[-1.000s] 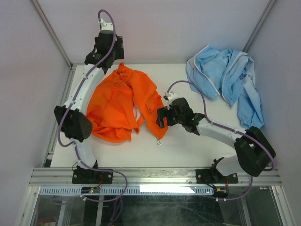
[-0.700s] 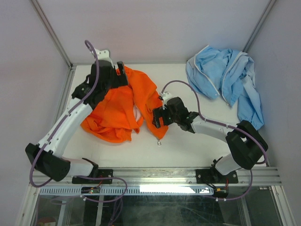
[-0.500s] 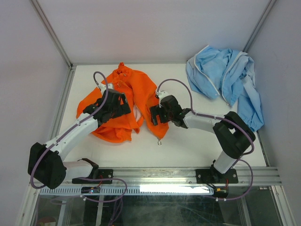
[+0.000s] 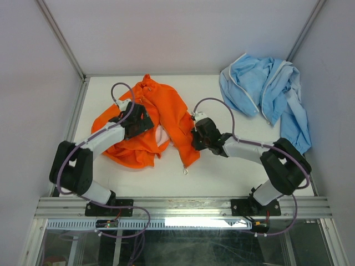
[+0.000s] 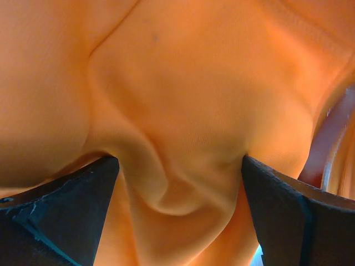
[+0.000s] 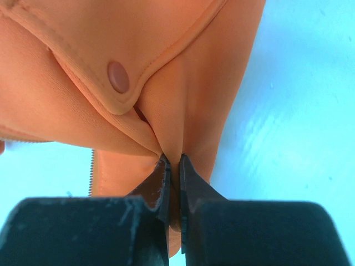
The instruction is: Zip up the jacket
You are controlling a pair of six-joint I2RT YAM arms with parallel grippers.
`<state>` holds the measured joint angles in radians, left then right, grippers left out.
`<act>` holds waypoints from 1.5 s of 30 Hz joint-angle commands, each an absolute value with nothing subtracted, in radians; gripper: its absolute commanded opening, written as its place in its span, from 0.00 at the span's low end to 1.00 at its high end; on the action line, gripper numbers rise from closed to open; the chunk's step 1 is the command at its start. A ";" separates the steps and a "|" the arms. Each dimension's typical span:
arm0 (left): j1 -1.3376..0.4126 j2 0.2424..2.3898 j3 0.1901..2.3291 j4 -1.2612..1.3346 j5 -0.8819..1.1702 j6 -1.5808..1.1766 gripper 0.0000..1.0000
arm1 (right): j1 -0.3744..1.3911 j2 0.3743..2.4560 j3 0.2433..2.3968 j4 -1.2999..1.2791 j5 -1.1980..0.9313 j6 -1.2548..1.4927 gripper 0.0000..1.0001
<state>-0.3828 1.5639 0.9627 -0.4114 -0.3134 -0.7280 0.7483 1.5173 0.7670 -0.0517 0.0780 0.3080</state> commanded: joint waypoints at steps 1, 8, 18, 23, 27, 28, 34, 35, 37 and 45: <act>-0.371 1.710 1.157 -0.324 -0.352 -0.624 0.98 | 0.797 1.306 0.707 -0.195 0.053 0.381 0.00; -0.381 1.921 1.462 -0.326 -0.257 -0.486 0.95 | 0.860 1.095 0.638 -0.247 0.011 0.464 0.00; -0.424 1.419 1.036 -0.328 -0.315 -0.699 0.95 | 0.860 1.098 0.606 -0.082 0.117 0.523 0.00; -0.494 1.144 0.812 -0.349 -0.347 -0.838 0.91 | 0.860 1.115 0.599 -0.011 0.109 0.530 0.00; -0.563 1.016 0.643 -0.282 -0.359 -1.013 0.89 | 0.861 1.143 0.602 0.011 0.109 0.526 0.00; -0.570 1.010 0.612 -0.249 -0.350 -1.045 0.88 | 0.861 1.149 0.601 0.016 0.107 0.525 0.00; -0.601 1.067 0.518 -0.031 -0.361 -1.138 0.81 | 0.860 1.177 0.604 0.034 0.089 0.524 0.00; -0.603 1.096 0.523 -0.018 -0.380 -1.138 0.80 | 0.861 1.175 0.602 0.036 0.088 0.525 0.00; -0.603 1.138 0.538 0.003 -0.417 -1.136 0.77 | 0.861 1.167 0.591 0.045 0.089 0.528 0.00; -0.601 1.288 0.616 0.046 -0.526 -1.071 0.35 | 0.860 1.145 0.601 0.026 0.148 0.512 0.00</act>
